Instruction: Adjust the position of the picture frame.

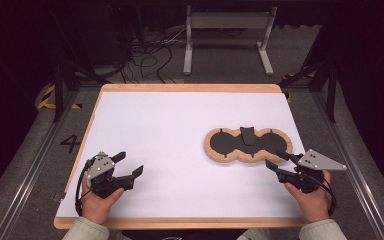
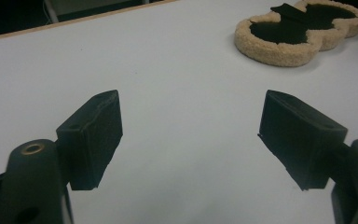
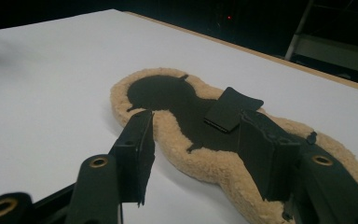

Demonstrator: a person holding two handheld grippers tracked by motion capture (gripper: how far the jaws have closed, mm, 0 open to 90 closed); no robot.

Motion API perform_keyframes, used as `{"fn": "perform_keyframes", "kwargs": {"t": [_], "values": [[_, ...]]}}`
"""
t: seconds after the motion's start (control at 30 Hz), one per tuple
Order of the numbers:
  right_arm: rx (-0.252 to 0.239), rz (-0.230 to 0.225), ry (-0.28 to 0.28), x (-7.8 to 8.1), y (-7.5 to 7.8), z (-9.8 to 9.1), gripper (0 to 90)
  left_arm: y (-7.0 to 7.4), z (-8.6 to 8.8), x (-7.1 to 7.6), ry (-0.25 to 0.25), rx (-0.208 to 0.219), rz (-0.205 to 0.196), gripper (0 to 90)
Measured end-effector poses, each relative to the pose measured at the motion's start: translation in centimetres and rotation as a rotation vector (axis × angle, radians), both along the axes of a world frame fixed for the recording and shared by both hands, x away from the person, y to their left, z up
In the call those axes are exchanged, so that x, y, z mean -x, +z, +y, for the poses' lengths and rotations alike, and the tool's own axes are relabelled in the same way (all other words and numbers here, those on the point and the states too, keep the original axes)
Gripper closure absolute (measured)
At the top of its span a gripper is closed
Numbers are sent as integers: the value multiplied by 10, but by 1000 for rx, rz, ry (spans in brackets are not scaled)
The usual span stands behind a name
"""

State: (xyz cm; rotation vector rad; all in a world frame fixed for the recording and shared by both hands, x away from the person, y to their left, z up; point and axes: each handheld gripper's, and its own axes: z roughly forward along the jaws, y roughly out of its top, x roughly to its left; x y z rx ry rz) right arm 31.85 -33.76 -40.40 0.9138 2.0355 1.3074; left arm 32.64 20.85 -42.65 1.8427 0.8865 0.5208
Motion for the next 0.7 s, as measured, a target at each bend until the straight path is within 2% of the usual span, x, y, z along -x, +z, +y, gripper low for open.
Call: {"fn": "perform_keyframes", "kwargs": {"t": [0.17, 0.5, 0.6, 0.7], "values": [[17, 29, -79, -5, 4, -6, 543, 0, 0, -2, 10, 8, 5, 221], [17, 82, -113, -23, 19, -14, 591, -2, 0, -7, 15, 13, 19, 220], [26, 137, -139, -36, 26, -20, 602, -3, -1, -9, 15, 10, 33, 221], [54, 170, -170, -46, 29, -24, 659, -3, -1, -10, 21, 5, 49, 232]]}}
